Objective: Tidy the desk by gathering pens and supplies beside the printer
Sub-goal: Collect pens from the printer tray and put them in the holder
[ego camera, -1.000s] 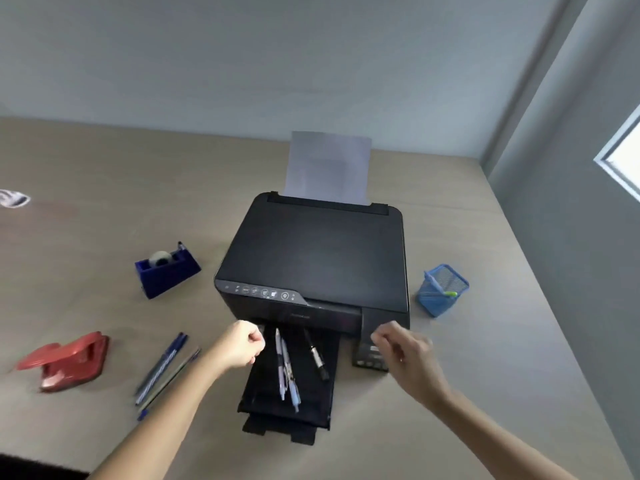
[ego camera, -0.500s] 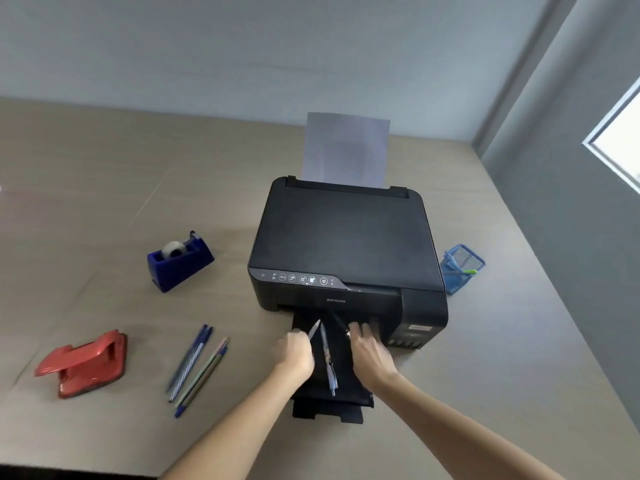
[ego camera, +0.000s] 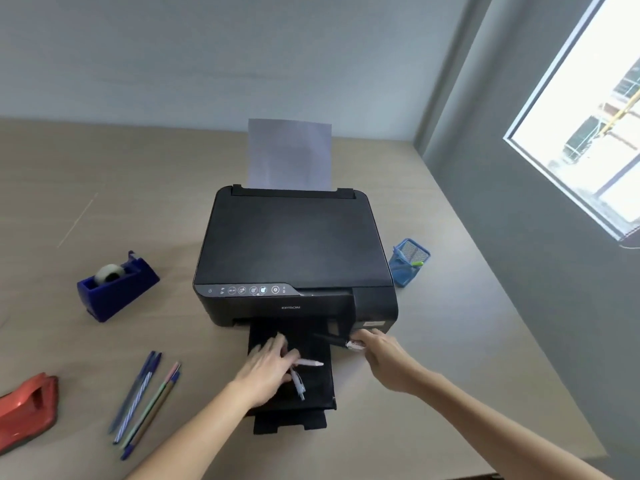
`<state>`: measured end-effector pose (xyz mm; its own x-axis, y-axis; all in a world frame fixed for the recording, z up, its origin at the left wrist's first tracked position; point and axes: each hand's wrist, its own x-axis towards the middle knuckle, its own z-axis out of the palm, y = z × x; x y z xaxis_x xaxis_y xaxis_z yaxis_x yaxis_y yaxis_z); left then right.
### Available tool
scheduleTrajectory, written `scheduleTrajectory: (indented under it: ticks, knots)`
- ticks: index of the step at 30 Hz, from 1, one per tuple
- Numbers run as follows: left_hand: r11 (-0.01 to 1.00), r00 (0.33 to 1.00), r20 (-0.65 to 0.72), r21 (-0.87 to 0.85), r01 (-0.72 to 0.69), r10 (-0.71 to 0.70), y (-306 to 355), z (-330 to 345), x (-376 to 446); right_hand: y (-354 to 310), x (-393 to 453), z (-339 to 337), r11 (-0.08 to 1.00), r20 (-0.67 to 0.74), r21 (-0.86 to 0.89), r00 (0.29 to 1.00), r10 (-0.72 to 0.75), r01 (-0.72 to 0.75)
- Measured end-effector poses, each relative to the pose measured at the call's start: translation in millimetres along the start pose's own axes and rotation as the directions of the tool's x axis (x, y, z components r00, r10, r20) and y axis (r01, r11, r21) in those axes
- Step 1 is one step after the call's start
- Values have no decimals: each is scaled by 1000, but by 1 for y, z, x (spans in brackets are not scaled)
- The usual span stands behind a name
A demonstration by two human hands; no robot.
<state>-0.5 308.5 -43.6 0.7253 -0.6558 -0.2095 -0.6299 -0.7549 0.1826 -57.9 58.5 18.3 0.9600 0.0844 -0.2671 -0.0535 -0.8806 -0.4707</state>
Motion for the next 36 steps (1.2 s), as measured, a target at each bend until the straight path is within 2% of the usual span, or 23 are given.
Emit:
scheduleTrajectory:
  ticks: [3,6,8,11,14,17,20,26,32,36]
  knots:
    - [996,1000,-12,86,5,-4,4,5,-1,11,-19,-47,994,-2,80,997,-75,75]
    - [995,999,36,91,-27,24,21,-11,-12,35,-32,-90,948,-29,313,998,-55,61]
    - [996,992,126,-84,31,-20,41,-47,-15,58,-35,-116,881,-104,469,994,-21,67]
    - [944,977,199,-331,-1,71,74,-108,5,105,-30,-148,789,-259,611,957,132,57]
    - [903,991,112,-429,-24,79,107,-161,60,141,-11,-162,744,-373,668,862,344,-8]
    - [915,995,79,-403,-29,67,141,-189,135,164,16,-169,800,-466,593,769,438,-96]
    - [967,996,83,-254,-9,31,162,-189,211,175,46,-171,866,-536,484,740,407,-125]
    - [995,987,126,-6,102,-101,183,-169,309,190,106,-160,964,-543,256,814,205,-71]
    - [981,976,137,120,151,-167,190,-143,346,206,137,-144,977,-445,190,878,178,-102]
    - [982,979,123,116,146,-160,187,-137,352,210,143,-143,980,-390,163,905,169,-112]
